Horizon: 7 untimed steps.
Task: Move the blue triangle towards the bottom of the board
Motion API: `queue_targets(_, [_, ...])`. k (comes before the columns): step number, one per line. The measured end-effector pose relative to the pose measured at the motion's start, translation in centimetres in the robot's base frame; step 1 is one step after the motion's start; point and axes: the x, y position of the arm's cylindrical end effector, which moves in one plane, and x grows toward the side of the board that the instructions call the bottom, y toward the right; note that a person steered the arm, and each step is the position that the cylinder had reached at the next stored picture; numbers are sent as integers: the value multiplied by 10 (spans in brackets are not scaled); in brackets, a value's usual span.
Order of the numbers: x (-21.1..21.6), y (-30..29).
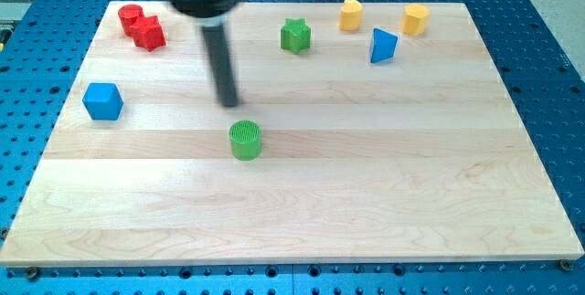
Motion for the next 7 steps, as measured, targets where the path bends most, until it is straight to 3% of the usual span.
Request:
queue_targets(2, [-55, 215])
queue_targets(3, [-103, 215])
queue_targets(4, [-119, 163])
queue_targets(5, [-63, 109])
queue_targets(6, [-68, 151])
queue_targets(7, [-98, 156])
